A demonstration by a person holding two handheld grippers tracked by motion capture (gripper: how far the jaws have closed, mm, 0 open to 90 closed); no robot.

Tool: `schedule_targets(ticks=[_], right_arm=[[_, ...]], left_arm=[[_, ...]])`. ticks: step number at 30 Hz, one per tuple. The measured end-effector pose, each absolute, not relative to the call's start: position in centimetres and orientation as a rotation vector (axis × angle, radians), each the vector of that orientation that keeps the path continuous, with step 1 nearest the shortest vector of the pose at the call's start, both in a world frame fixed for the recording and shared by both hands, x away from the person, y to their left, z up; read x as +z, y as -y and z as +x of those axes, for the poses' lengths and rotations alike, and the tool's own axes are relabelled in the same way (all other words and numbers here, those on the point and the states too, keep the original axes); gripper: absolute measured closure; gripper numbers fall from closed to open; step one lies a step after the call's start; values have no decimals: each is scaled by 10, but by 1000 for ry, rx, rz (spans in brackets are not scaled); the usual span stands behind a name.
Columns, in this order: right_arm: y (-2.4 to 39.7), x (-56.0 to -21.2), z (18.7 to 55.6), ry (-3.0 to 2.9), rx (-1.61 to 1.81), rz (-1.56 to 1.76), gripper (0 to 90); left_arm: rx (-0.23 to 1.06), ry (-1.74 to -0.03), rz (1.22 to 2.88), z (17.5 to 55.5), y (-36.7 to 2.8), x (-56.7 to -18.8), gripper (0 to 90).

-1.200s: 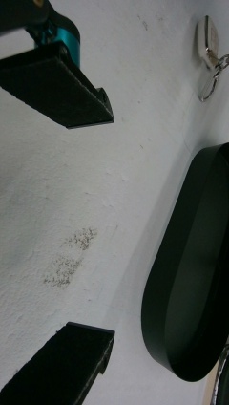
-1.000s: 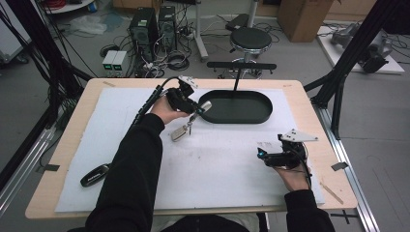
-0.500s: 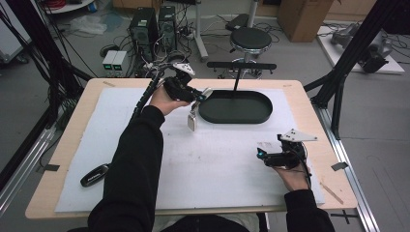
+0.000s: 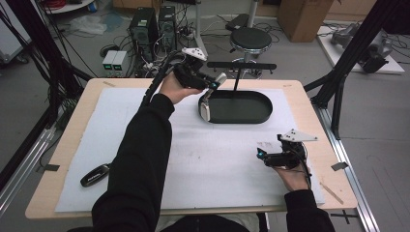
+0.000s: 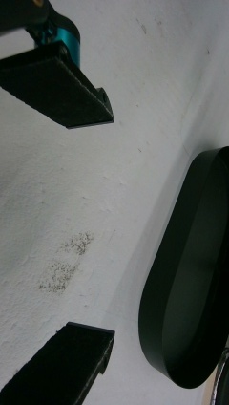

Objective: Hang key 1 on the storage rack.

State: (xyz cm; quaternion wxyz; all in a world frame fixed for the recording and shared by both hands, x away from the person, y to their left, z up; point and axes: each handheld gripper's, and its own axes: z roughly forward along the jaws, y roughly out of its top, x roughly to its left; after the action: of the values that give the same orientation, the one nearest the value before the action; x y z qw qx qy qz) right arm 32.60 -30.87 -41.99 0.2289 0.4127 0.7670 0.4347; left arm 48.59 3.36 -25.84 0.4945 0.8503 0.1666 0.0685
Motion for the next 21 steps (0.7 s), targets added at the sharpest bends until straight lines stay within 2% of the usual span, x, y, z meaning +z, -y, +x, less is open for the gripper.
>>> schedule_targets(ticks=[10,21], right_arm=[[308,-420,326,-2118,1202,1137,8],[306,-423,328,-2148,1178,1125,8]], left_arm=[[181,-361,2056,496,-7,-233,745],[234,-372,2041,516,7,-229,745]])
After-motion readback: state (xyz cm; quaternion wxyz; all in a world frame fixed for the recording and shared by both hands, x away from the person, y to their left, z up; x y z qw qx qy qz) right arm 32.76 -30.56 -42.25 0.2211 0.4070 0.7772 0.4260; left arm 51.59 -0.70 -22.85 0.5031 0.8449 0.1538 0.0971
